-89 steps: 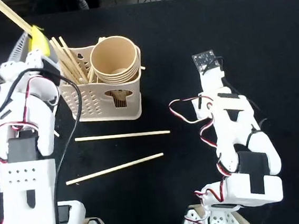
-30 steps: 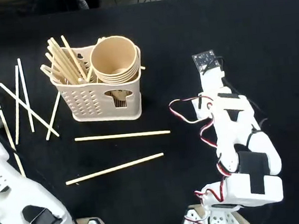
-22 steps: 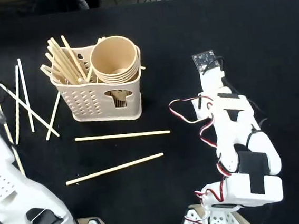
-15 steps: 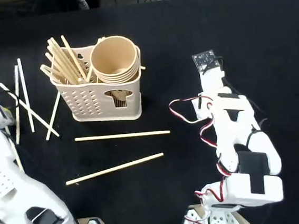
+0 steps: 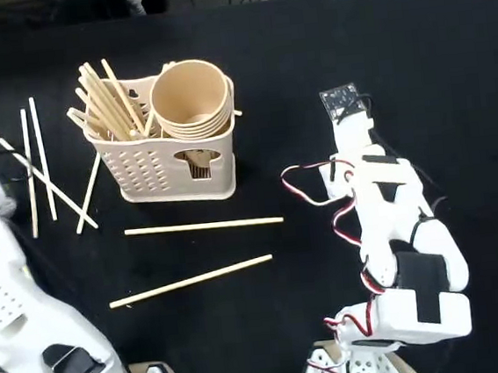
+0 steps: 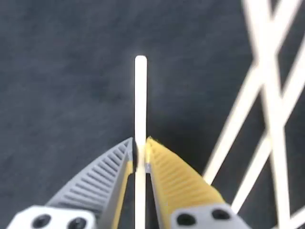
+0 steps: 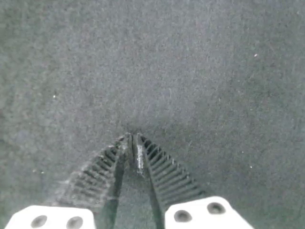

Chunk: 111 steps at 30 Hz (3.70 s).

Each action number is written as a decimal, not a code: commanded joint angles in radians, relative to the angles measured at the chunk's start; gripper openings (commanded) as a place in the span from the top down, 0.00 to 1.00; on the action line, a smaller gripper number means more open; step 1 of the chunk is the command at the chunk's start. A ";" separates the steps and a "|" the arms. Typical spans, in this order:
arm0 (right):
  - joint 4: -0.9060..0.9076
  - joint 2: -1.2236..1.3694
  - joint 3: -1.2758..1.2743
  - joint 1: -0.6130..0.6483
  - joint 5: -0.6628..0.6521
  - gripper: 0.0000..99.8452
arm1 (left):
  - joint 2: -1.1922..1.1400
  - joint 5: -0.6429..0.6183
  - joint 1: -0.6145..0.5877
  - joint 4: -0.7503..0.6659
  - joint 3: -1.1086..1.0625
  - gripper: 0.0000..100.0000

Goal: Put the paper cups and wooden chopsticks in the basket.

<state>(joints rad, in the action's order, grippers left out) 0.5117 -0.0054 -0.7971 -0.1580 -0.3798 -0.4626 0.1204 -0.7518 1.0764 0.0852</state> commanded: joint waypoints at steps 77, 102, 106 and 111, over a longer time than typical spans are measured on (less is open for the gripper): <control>0.008 -0.045 0.005 0.015 -0.006 0.99 | -0.359 -0.350 0.183 0.100 0.610 0.80; 0.008 -0.045 0.005 0.015 -0.006 0.99 | -0.760 -0.264 0.200 0.687 1.578 0.97; 0.008 -0.045 0.005 0.015 -0.006 0.99 | -0.644 -0.264 0.180 0.690 1.577 0.97; 0.008 -0.045 0.007 0.015 -0.006 0.99 | -0.462 -0.269 0.154 0.692 1.569 0.97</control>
<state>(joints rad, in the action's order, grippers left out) 0.5178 -0.0054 -0.7971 -0.1580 -0.3798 -1.1301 -0.1511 -0.5646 1.7607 1.6333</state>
